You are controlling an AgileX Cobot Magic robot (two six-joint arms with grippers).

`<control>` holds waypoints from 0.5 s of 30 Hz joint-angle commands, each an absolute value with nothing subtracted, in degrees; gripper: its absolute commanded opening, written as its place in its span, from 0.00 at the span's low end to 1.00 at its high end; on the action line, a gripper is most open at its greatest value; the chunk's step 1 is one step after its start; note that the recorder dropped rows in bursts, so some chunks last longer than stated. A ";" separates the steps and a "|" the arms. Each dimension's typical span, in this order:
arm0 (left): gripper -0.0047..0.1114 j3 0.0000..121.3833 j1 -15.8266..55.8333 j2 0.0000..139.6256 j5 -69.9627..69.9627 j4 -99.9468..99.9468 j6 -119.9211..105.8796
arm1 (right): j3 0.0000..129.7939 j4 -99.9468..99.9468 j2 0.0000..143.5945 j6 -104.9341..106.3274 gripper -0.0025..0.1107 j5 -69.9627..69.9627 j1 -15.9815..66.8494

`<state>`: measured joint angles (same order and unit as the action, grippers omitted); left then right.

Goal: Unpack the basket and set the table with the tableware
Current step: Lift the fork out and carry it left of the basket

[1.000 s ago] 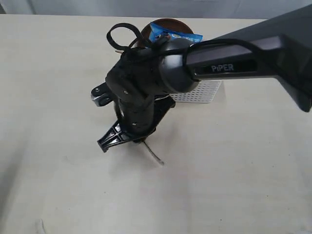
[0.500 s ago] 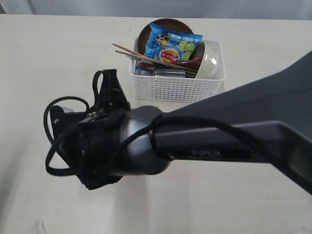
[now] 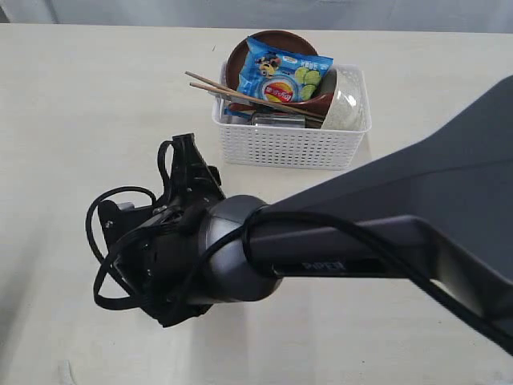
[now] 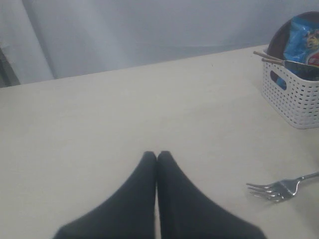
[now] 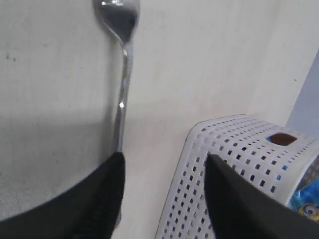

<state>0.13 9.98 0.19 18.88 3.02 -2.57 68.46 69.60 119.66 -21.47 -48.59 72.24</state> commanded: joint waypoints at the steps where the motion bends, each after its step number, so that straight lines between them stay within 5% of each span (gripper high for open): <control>1: 0.04 0.00 9.84 0.00 18.45 2.92 -2.55 | 68.29 66.59 119.64 -20.86 0.49 -51.74 72.03; 9: 0.04 0.00 9.84 0.00 18.45 2.92 -2.55 | 69.47 44.11 115.02 -16.07 0.47 -44.27 68.50; 15: 0.04 0.00 9.84 0.00 18.45 2.92 -2.55 | 78.17 8.13 113.25 6.18 0.46 -41.31 57.42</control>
